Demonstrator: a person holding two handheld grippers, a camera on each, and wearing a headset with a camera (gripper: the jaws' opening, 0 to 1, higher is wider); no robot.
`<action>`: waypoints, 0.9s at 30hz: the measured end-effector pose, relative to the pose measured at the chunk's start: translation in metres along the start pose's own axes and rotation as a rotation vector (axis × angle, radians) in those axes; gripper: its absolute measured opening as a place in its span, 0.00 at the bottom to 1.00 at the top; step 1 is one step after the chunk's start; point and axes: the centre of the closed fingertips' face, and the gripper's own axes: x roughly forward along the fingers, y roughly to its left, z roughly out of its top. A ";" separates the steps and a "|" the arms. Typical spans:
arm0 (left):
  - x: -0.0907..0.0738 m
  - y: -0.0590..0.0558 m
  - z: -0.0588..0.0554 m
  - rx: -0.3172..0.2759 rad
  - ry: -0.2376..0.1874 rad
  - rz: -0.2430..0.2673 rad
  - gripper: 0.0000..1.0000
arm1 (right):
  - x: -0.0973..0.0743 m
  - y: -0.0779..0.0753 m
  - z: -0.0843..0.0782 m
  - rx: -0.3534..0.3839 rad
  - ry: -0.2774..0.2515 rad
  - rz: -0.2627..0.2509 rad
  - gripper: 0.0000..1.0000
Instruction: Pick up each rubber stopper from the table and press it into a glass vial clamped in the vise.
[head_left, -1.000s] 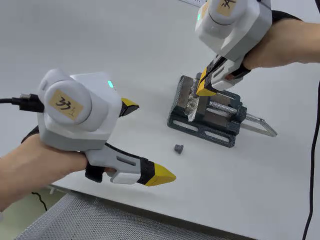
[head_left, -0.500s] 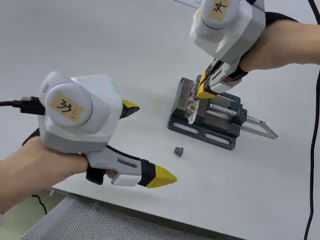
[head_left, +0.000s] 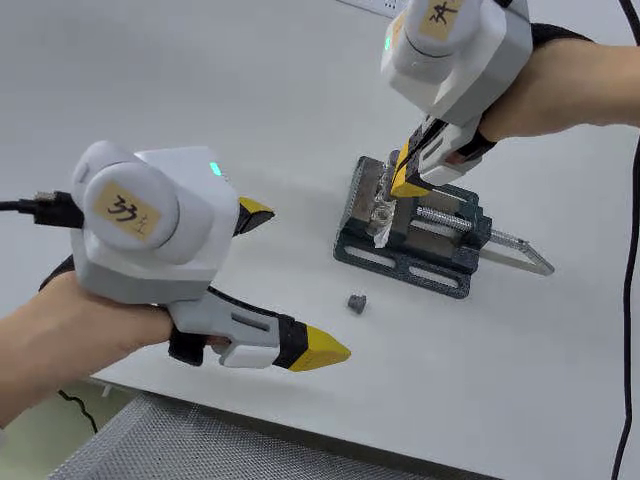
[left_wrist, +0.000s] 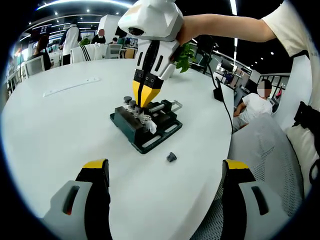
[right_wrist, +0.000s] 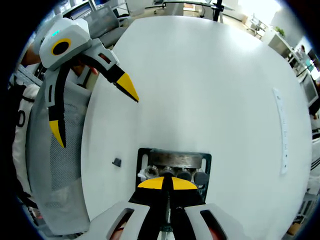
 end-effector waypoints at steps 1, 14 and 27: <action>0.000 0.001 0.000 -0.001 -0.001 0.003 0.93 | 0.001 -0.001 0.000 0.002 -0.008 0.001 0.00; 0.001 -0.002 -0.001 0.000 0.007 -0.001 0.93 | -0.001 -0.001 0.002 0.012 -0.043 0.002 0.00; 0.002 -0.003 -0.003 -0.009 0.013 -0.001 0.93 | 0.002 -0.001 0.003 0.043 -0.058 0.027 0.00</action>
